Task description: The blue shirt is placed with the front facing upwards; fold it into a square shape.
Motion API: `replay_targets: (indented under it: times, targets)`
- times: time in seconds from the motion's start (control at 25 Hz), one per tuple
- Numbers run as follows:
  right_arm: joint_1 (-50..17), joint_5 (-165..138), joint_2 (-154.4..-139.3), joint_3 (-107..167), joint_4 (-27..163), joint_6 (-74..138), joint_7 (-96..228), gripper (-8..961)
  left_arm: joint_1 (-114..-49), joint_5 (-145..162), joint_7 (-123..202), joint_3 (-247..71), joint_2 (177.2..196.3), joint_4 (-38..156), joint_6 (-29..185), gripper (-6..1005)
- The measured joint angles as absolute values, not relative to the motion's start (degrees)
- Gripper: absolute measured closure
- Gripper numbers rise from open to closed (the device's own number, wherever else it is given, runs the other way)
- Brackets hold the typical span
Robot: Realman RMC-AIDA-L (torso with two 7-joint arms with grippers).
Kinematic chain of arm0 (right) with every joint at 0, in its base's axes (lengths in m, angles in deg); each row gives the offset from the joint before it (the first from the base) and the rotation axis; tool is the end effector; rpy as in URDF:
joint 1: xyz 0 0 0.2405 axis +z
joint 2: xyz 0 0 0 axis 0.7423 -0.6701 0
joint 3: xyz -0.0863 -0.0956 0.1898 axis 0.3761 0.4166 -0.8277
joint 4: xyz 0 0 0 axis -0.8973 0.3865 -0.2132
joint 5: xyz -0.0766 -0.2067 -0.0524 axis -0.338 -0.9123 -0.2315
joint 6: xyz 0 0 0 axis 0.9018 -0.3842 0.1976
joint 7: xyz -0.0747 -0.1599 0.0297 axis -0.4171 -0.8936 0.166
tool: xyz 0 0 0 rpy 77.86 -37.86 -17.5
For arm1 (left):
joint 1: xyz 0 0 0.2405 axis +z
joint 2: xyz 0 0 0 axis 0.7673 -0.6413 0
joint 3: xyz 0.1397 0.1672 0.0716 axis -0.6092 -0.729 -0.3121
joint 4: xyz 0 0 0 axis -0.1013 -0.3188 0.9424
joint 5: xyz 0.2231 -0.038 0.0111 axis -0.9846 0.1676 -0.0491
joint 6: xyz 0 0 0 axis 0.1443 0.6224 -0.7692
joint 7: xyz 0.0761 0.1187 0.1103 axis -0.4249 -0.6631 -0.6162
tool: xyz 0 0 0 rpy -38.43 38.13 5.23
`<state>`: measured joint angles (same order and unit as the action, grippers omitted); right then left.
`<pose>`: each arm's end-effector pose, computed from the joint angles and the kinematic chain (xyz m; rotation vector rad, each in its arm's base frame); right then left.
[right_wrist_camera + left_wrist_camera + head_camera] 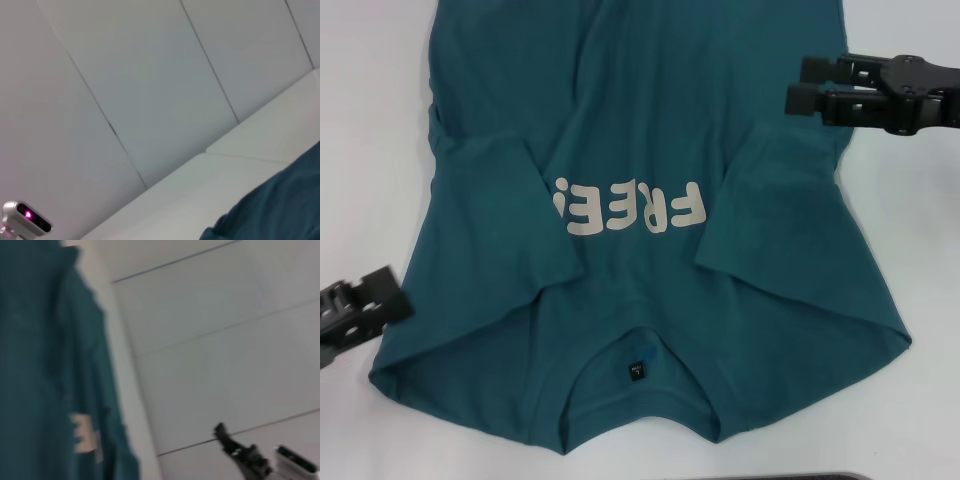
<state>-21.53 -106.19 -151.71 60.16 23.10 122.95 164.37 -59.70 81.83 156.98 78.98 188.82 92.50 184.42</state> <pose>0.2208 0.3357 0.0434 -2.6420 0.9365 0.9354 -0.3148 0.1963 0.0314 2.0617 1.9536 1.2684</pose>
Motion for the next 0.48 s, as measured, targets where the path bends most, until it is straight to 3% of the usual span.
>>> replay_targets:
  times: [0.16, 0.48]
  targets:
    - [-20.84, -107.52, -151.45, 60.18, 23.09, 122.74, 165.9, 101, -57.8, 80.62, 159.02, 79.17, 187.33, 93.14, 184.0, 99]
    - [-20.57, -108.22, -151.49, 59.68, 23.32, 122.3, 166.62, 101, -57.43, 73.3, 161.19, 79.56, 187.34, 95.24, 179.89, 99]
